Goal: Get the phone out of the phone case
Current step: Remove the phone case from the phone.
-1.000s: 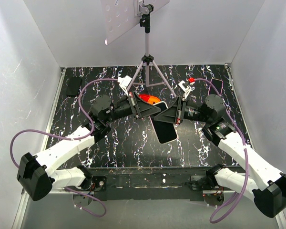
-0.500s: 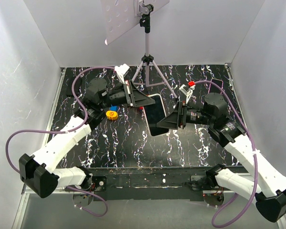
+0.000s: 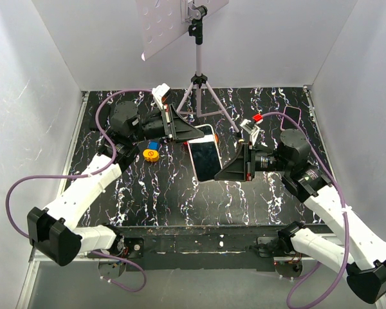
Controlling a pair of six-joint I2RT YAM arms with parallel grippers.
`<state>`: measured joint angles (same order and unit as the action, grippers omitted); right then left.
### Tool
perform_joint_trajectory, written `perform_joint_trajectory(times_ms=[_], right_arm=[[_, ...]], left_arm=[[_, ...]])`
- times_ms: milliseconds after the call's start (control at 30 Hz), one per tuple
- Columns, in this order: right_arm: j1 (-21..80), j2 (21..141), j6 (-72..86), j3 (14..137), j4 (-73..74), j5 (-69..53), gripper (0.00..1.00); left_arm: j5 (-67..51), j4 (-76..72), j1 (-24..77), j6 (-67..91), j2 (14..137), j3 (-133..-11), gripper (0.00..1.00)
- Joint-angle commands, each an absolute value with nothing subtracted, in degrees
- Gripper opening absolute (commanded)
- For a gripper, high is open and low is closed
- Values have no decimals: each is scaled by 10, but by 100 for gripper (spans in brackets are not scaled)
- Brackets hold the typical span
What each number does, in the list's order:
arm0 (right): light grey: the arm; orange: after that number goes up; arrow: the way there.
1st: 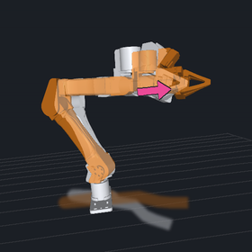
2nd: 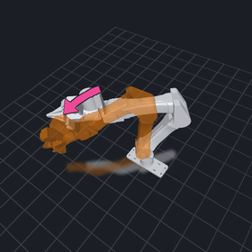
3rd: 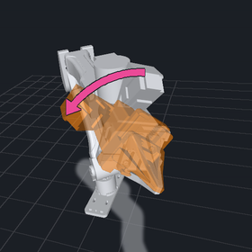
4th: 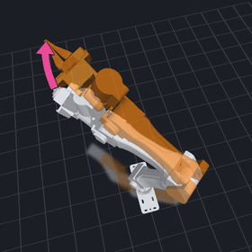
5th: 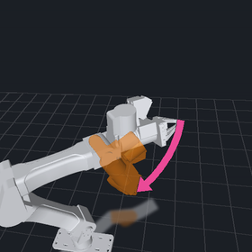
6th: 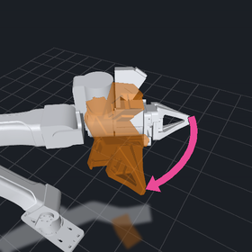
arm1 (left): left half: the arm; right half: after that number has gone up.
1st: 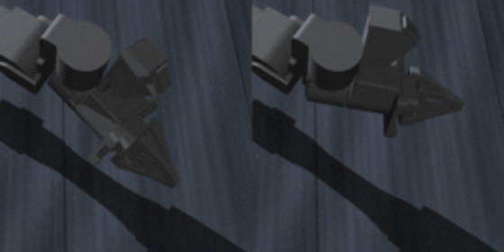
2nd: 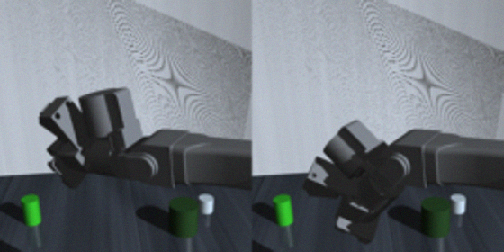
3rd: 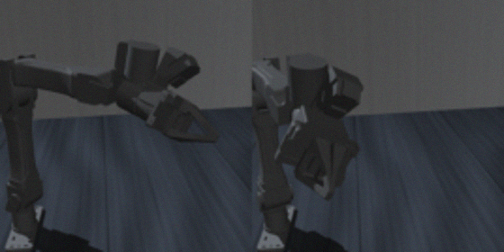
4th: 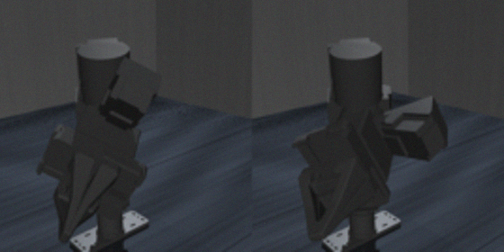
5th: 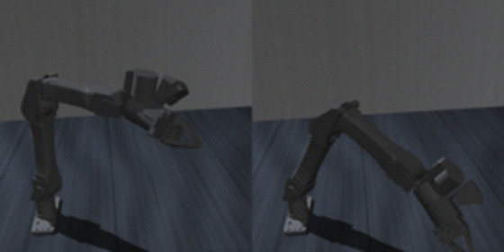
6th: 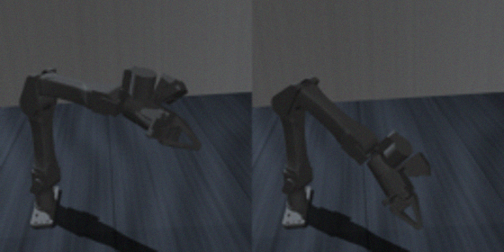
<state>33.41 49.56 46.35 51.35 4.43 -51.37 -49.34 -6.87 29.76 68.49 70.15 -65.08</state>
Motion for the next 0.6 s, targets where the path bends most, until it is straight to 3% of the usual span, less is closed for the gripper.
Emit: perform_joint_trajectory(times_ms=[0, 133, 300, 567], right_arm=[[332, 499, 478, 497, -43, -553, 25], [338, 491, 462, 494, -63, -571, 1], [396, 473, 361, 531, -10, -524, 1], [475, 475, 224, 581, 0, -399, 1]], left_arm=[[-519, -119, 294, 733, 697, -655, 0], [-528, -138, 294, 757, 705, -650, 0], [-543, -131, 294, 796, 734, -642, 0], [-550, -245, 294, 903, 752, -567, 0]])
